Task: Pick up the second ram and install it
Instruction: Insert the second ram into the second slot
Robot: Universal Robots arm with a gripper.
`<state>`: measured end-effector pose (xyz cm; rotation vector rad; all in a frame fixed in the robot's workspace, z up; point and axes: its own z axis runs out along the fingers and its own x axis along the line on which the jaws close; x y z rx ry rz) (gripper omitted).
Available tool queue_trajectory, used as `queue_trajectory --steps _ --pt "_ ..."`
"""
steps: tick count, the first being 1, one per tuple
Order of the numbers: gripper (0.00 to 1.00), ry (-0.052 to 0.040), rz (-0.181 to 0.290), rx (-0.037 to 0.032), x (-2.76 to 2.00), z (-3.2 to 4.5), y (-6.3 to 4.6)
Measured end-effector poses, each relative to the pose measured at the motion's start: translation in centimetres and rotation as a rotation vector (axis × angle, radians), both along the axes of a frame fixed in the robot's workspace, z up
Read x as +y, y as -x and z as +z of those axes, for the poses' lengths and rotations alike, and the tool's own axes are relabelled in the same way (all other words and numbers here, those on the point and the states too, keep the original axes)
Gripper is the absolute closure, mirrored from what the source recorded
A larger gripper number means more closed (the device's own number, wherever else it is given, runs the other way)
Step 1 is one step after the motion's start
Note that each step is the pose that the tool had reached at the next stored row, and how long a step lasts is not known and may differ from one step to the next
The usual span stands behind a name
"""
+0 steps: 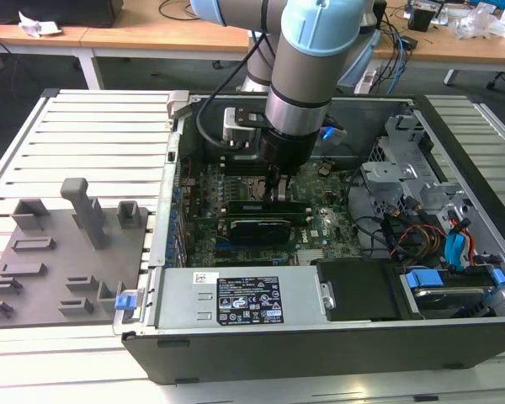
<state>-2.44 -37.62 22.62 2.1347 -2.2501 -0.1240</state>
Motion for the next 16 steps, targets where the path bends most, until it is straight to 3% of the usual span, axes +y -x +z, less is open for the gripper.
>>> queue_trajectory --steps 6,10,13,16 --pt "0.87 -0.0005 -0.003 0.0000 -0.01 0.20 0.00" --pt "0.87 -0.0018 -0.003 0.0001 -0.36 0.19 0.00" --pt "0.87 -0.0066 -0.003 0.0001 -0.37 0.17 -0.01" --pt "0.87 -0.0182 -0.003 0.0000 -0.36 0.13 -0.01"
